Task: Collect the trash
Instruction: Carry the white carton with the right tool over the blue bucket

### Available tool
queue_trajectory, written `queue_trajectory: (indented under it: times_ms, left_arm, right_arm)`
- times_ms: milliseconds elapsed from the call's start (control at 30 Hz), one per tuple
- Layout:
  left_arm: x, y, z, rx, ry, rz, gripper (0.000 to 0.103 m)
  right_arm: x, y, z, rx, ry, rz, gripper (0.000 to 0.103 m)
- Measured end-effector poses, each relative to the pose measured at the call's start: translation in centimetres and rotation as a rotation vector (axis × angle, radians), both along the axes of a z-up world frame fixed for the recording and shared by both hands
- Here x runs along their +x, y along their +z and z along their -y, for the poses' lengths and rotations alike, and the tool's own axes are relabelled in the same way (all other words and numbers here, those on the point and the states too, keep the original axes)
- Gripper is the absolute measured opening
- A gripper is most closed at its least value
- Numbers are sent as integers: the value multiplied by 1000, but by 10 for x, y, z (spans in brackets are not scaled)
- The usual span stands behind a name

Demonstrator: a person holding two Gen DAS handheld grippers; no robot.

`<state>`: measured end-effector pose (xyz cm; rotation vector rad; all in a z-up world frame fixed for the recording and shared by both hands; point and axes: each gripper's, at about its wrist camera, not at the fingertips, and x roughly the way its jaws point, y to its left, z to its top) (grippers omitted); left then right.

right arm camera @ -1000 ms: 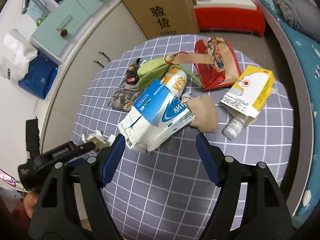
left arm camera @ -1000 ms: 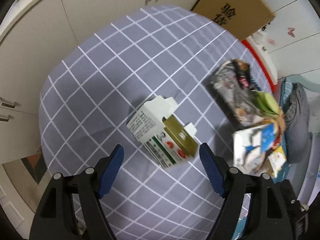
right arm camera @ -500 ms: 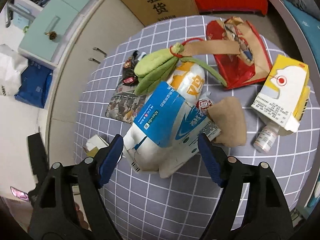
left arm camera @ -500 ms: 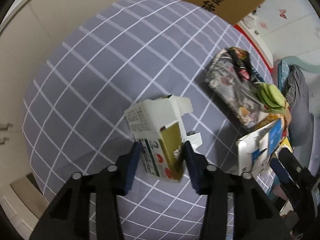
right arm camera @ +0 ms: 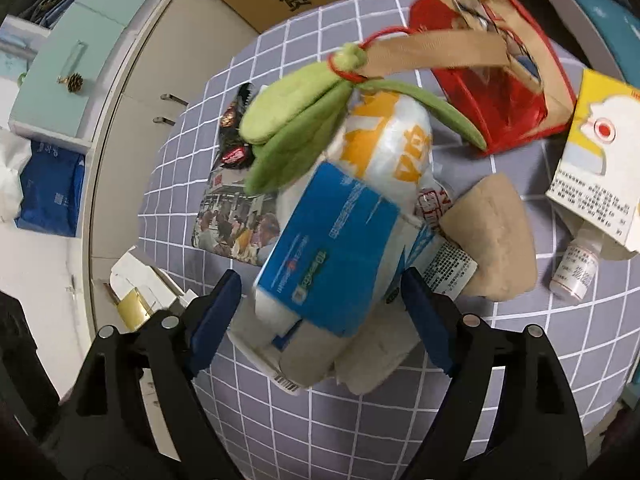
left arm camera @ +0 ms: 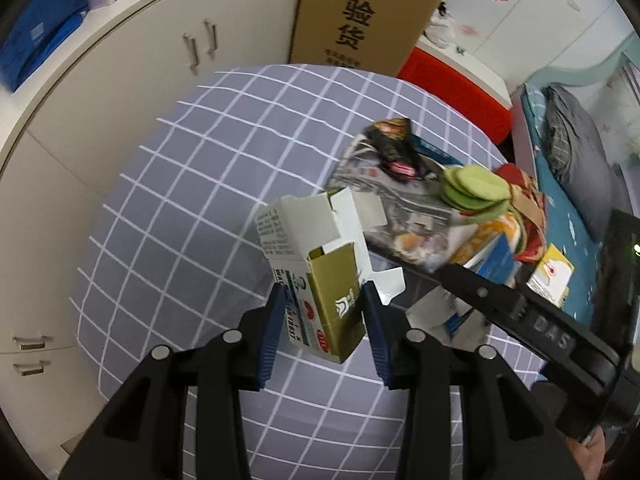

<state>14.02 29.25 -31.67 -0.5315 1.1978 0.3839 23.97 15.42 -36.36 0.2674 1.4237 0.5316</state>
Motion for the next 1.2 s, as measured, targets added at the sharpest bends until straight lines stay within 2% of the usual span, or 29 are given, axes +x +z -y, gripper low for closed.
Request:
queue_trajectory:
  times_ms: [33,333,600,767,967,1200]
  left_arm:
    - [1,1,2,5,-11,1,39]
    - [2,19,31,20,-87,42,39]
    - [-11,50,66,48,-175,108,38]
    - [-21,73,100,50,-260,166,38]
    - [-16,91,156,28,-388,220,38]
    - [13,106,238,16,-557,260,38]
  right_arm:
    - [1,1,3,5,0,-2,69]
    - [-10,9,39,99,-36,-56,56]
    - [-41,39,76,163,-71,13,55]
    - [-70,68,109,191,-118,91,56]
    - [-93,99,177,184,-233,173,56]
    - [-94,123,261,145,-383,274,56]
